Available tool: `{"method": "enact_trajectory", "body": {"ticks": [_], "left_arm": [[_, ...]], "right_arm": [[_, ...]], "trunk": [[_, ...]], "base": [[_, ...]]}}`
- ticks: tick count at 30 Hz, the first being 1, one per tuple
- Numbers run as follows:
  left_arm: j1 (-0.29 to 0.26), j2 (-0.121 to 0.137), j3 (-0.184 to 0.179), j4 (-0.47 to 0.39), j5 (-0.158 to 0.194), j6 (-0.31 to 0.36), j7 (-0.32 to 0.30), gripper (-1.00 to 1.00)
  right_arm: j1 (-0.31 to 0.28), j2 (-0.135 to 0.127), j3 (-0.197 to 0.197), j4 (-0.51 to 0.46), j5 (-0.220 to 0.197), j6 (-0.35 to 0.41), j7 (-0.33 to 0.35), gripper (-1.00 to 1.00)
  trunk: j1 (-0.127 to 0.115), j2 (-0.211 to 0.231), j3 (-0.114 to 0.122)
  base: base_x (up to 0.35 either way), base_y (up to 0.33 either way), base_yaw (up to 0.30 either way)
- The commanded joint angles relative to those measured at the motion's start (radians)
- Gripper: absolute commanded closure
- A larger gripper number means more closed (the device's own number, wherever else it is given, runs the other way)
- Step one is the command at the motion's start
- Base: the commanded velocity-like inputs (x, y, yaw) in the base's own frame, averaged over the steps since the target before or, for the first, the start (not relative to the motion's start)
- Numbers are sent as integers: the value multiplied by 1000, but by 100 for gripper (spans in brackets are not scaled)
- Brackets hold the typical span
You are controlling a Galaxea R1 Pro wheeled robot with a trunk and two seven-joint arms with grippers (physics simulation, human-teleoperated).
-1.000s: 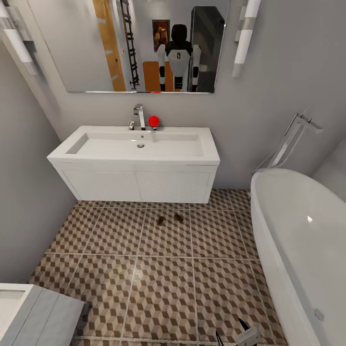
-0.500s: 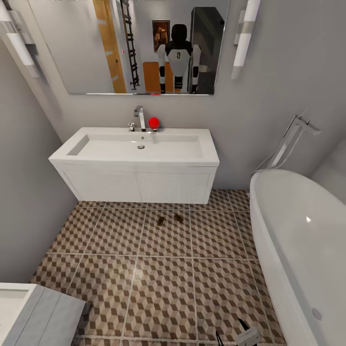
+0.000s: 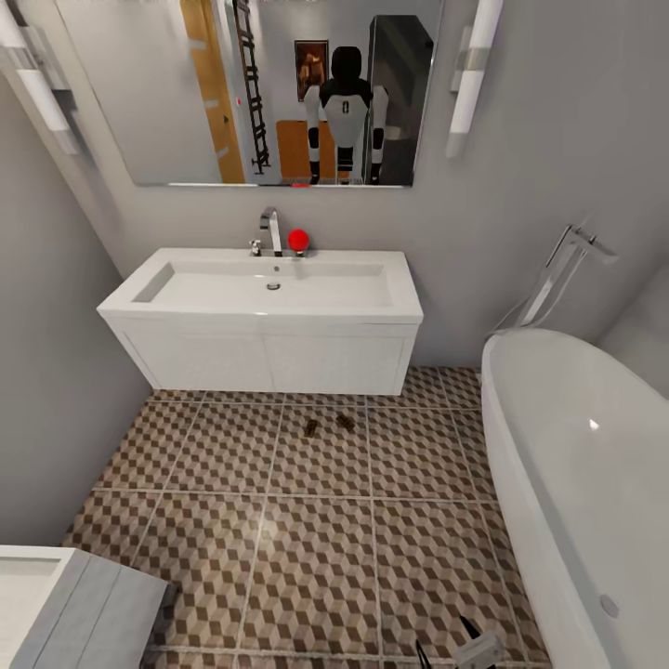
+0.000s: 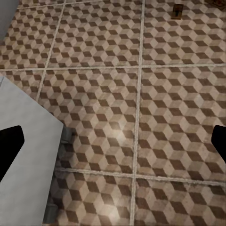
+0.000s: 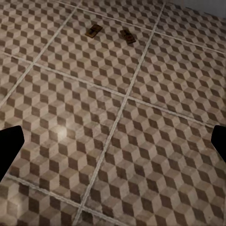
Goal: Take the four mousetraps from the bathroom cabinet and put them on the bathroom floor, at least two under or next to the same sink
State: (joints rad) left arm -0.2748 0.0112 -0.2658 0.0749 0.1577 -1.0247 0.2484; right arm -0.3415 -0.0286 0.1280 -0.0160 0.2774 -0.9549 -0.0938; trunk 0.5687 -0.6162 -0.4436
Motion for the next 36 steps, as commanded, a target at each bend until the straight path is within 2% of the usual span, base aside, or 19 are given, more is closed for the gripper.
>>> {"method": "enact_trajectory", "body": {"ticks": [1,12,31,36], "left_arm": [[-1,0,-9,3,10,-5,-1,-100],[-1,0,-9,3,10,-5,-1,-100],[-1,0,-9,3,10,3,-1,-100],[-1,-1,-9,2,10,47,-3,-100]], "right_arm": [[-1,2,8,1,3,-2,-10,-100],[-1,19,7,1,3,-2,-9,-100],[-1,21,7,1,3,-2,-9,-100],[-1,21,7,1,3,-2,-9,-100]], "trunk": [[-4,6,2],[-46,83,39],[-119,216,126],[-119,216,134]], "base": [[0,0,0],[0,0,0],[0,0,0],[0,0,0]]}}
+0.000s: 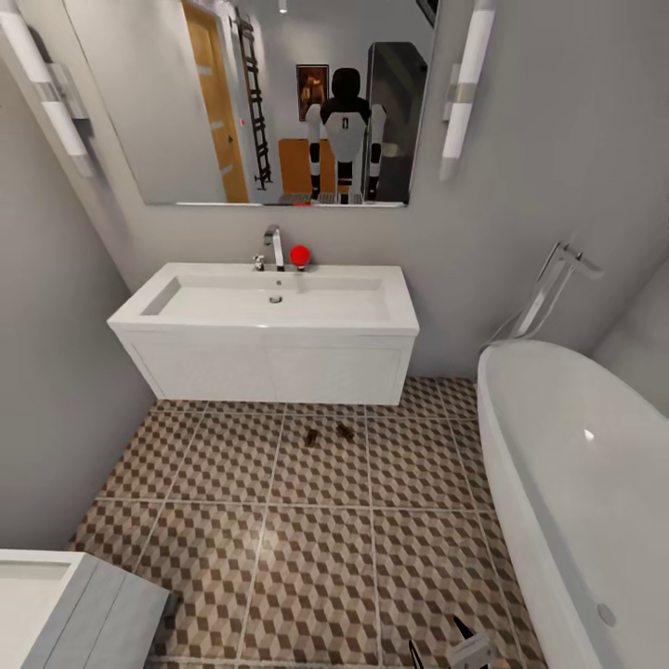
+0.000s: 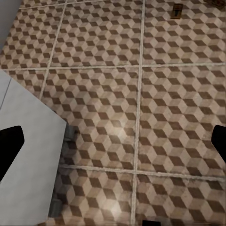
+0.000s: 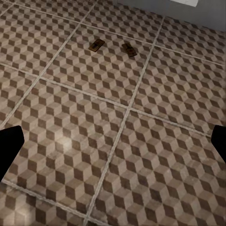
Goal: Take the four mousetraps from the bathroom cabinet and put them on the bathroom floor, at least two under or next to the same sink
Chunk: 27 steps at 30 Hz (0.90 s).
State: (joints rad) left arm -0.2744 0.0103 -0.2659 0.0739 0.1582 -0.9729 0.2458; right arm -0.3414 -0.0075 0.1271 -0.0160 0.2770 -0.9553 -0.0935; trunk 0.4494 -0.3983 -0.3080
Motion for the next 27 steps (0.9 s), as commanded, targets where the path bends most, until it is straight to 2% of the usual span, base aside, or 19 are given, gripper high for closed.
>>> {"method": "enact_trajectory", "body": {"ticks": [1,10,27], "left_arm": [[-1,-1,-9,3,9,1,-1,-100],[-2,-1,-9,3,9,23,-3,-100],[-2,-1,-9,3,9,25,-2,-100]], "right_arm": [[-1,0,8,1,3,-2,-10,-100],[-1,0,8,1,4,-2,-10,-100],[-1,0,8,1,3,-2,-11,-100]], "trunk": [[1,-2,0],[1,-2,15],[1,-2,42]], "base": [[0,0,0],[0,0,0],[0,0,0]]}}
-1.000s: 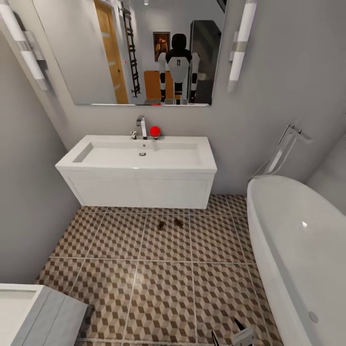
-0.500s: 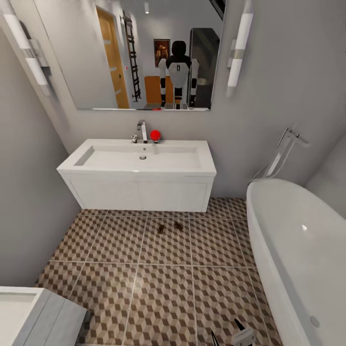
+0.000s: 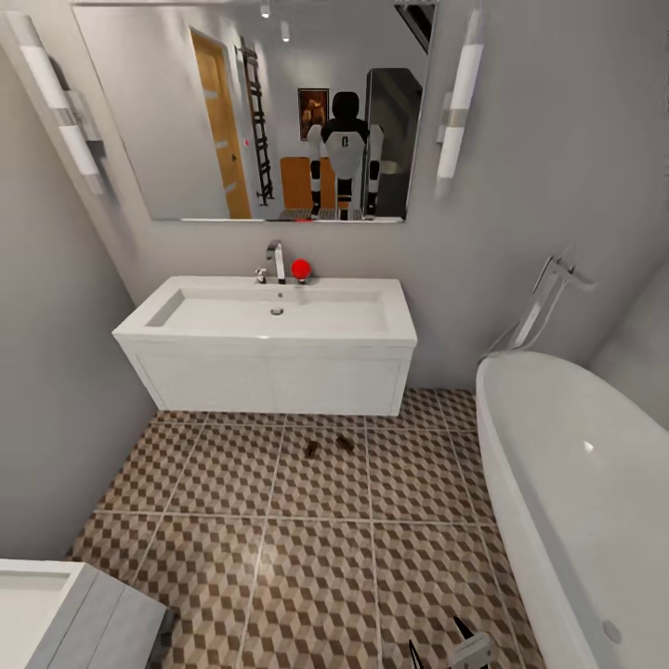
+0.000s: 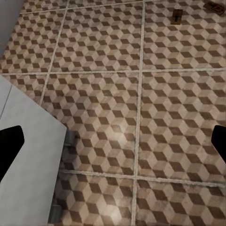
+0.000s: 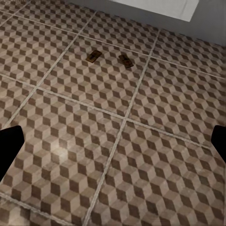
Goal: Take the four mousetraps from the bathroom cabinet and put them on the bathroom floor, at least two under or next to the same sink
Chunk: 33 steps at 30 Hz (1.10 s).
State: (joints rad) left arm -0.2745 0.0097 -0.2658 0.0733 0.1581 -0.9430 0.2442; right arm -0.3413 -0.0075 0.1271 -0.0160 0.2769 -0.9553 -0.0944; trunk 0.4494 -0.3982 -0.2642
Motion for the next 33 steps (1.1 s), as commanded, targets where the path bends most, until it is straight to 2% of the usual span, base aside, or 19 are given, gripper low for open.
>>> {"method": "enact_trajectory", "body": {"ticks": [1,33], "left_arm": [[-2,0,-9,3,9,-5,-1,-100],[-1,-2,-9,3,9,-4,0,-100]], "right_arm": [[-1,0,8,1,4,-2,-10,-100],[-1,0,8,1,4,-1,-10,-100]], "trunk": [[1,-2,0],[1,-2,52]], "base": [[0,0,0],[0,0,0]]}}
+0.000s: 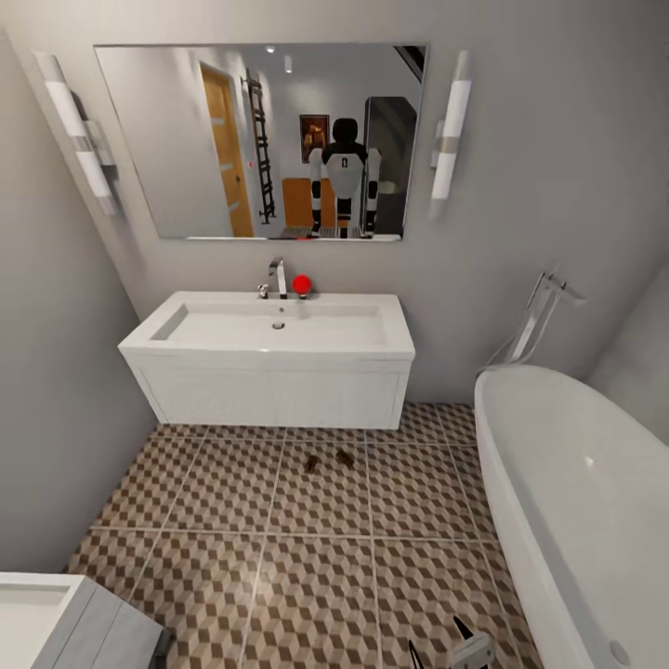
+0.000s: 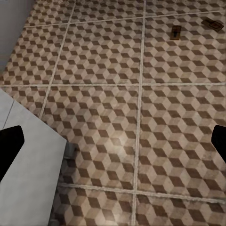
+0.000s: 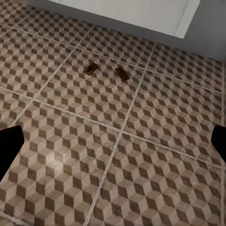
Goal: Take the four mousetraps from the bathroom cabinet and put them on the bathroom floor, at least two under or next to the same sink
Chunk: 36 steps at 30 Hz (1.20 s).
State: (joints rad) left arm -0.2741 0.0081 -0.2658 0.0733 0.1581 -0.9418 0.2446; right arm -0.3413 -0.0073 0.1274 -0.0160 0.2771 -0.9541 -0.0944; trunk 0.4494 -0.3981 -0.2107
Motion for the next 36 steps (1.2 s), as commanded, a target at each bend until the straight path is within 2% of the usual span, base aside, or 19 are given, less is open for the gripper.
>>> {"method": "enact_trajectory", "body": {"ticks": [1,36], "left_arm": [[-2,0,-9,3,9,-5,-1,-100],[-2,-2,-9,3,9,-3,-1,-100]], "right_arm": [[-1,0,8,1,4,-2,-10,-100],[-1,0,8,1,4,-2,-10,-100]], "trunk": [[1,-2,0],[1,-2,56]], "base": [[0,0,0],[0,0,0]]}}
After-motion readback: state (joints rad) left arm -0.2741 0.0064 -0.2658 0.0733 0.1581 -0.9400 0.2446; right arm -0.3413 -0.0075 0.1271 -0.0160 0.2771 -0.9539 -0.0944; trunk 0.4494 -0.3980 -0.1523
